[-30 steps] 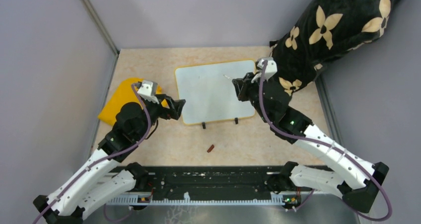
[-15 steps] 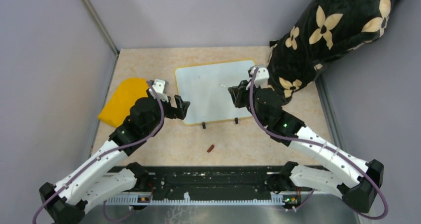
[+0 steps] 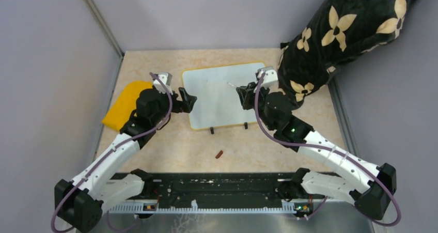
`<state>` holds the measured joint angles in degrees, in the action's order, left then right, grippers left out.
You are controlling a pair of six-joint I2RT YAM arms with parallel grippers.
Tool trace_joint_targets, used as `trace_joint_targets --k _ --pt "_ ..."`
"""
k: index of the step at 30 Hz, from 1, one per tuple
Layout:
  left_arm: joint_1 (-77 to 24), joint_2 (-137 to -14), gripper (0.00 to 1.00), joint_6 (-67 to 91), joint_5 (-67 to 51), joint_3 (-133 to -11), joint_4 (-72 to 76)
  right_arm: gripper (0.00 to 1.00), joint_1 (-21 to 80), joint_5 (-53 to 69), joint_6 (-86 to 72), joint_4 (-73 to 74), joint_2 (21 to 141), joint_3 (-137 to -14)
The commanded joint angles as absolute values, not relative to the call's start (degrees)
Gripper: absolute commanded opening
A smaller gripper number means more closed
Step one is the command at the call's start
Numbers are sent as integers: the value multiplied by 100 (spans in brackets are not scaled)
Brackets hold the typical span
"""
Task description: Write a sentence on the whiteboard
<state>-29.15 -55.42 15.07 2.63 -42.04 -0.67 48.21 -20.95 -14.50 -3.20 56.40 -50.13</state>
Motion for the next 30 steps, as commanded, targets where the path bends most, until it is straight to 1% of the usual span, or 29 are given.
trace_joint_targets --k 1,7,12,14,17,21,23,27,30 --pt "-2353 -5547 98 2077 -884 -4064 483 0 4826 -2289 -1189 -958 5597 -4922" --pt "-1520 -5569 98 2855 -1863 -3790 880 0 4825 -2031 -1208 -1240 5528 -4755" --pt "-824 -5440 98 3541 -2781 -3041 1864 0 4892 -1732 -1243 -1270 5530 -4810" --pt "-625 -5504 98 3827 -3192 -2810 2365 0 5136 -1853 -1110 -1225 5587 -4919" --pt "-480 -5698 98 4065 -3728 -2666 3003 0 5787 -2496 -615 -1421 5709 -4961" --pt "-415 -6128 99 4017 -4158 -2872 3330 0 5985 -2892 -720 -1495 5881 -4996" --pt "-413 -6388 99 3995 -4382 -2924 3717 0 5985 -2882 -799 -1578 5913 -4956" --pt "-248 -7098 99 4111 -4452 -3105 4215 0 5994 -2781 -861 -1697 5975 -4947" --pt "-45 -7810 98 4370 -4995 -3490 4205 0 5996 -2702 -793 -1725 5949 -4957"
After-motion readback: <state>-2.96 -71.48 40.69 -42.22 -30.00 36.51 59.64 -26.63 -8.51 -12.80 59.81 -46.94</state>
